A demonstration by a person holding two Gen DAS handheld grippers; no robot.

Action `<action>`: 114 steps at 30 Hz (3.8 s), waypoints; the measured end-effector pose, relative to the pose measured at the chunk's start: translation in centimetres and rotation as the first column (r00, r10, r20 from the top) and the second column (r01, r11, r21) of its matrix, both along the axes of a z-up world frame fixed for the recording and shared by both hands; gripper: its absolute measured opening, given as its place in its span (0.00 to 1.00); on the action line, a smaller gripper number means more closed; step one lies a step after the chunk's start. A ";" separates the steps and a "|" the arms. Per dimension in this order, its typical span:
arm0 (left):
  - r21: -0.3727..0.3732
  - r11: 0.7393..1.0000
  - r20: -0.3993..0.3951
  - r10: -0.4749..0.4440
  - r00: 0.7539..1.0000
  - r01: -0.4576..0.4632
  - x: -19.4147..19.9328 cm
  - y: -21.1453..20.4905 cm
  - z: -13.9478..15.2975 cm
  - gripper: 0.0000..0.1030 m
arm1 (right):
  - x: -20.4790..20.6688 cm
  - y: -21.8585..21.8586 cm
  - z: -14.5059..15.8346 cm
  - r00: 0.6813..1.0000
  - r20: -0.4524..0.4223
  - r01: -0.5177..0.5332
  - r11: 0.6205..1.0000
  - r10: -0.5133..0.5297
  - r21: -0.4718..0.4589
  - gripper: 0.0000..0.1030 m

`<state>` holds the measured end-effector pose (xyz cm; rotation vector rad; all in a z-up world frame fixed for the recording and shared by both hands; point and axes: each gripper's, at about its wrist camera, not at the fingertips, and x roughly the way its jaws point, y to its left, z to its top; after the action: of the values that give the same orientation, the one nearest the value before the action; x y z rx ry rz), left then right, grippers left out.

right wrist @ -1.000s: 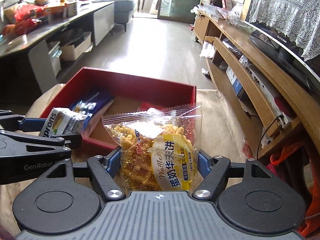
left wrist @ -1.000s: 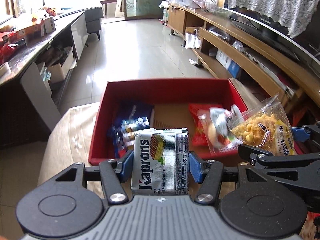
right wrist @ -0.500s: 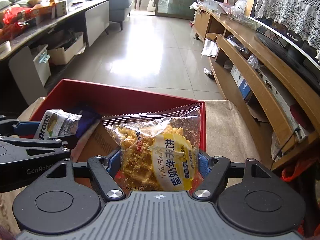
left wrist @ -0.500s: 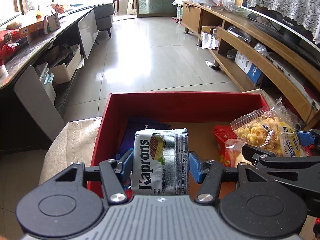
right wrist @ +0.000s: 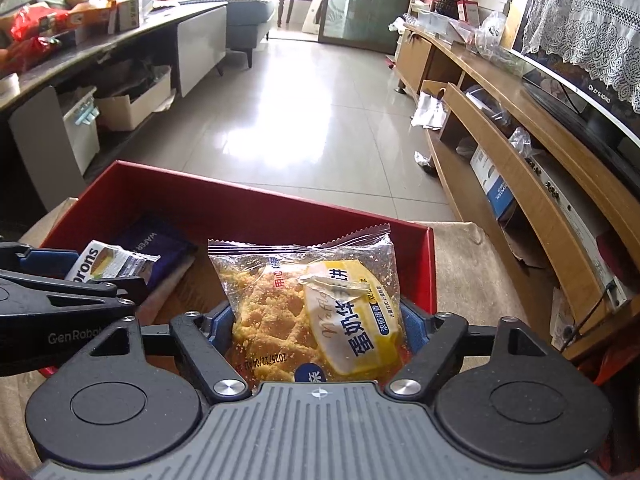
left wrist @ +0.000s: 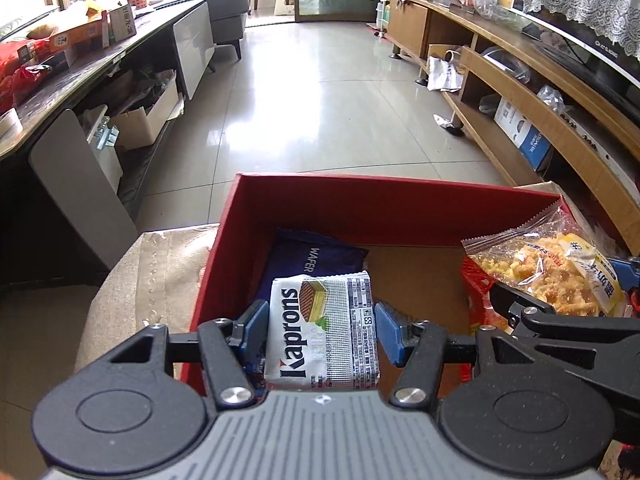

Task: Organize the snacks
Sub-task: 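Lower both held packets into red box and open both tools, then move left tool to red-and-white strip packet while right tool moves to gold packet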

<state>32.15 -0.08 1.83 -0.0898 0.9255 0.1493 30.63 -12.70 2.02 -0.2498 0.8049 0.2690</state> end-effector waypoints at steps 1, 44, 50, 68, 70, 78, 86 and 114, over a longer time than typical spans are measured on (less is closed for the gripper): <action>-0.003 1.000 0.000 0.004 1.000 -0.004 0.0 0.2 0.0 0.52 | 0.1 0.0 0.0 1.000 0.000 0.001 1.000 -0.001 0.005 0.82; -0.095 0.993 0.075 -0.064 0.995 0.071 -3.9 -1.1 4.0 0.68 | -2.3 -3.8 3.6 0.993 0.060 0.099 0.995 -0.100 0.009 0.90; -0.102 0.989 0.059 -0.102 0.993 0.107 -5.2 -2.3 3.7 0.68 | -3.4 -5.2 3.6 0.991 0.048 0.126 0.992 -0.126 0.001 0.90; -0.204 0.887 -0.092 -0.439 0.894 0.414 -11.4 -8.8 -0.2 0.69 | -10.7 -10.6 0.3 0.968 -0.135 0.211 0.977 -0.210 -0.007 0.91; -0.220 0.860 -0.113 -0.492 0.863 0.461 -11.9 -9.7 -1.1 0.69 | -11.5 -10.9 0.0 0.965 -0.150 0.215 0.977 -0.214 -0.008 0.91; -0.171 0.776 -0.173 -0.631 0.757 0.608 -13.2 -12.2 -3.4 0.69 | -13.7 -12.3 -1.6 0.947 -0.229 0.234 0.972 -0.225 0.014 0.91; -0.091 0.711 -0.195 -0.700 0.687 0.698 -14.6 -13.4 -4.2 0.72 | -13.1 -12.6 -2.3 0.936 -0.268 0.244 0.969 -0.228 0.026 0.91; 0.002 0.753 -0.182 -0.646 0.741 0.658 -18.3 -13.7 -3.8 0.50 | -13.0 -13.7 -4.7 0.922 -0.351 0.159 0.987 -0.161 -0.035 0.91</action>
<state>13.88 -13.82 -1.92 0.3218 1.0736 -0.4816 17.64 -26.44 -2.68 -0.1398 1.1768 0.1578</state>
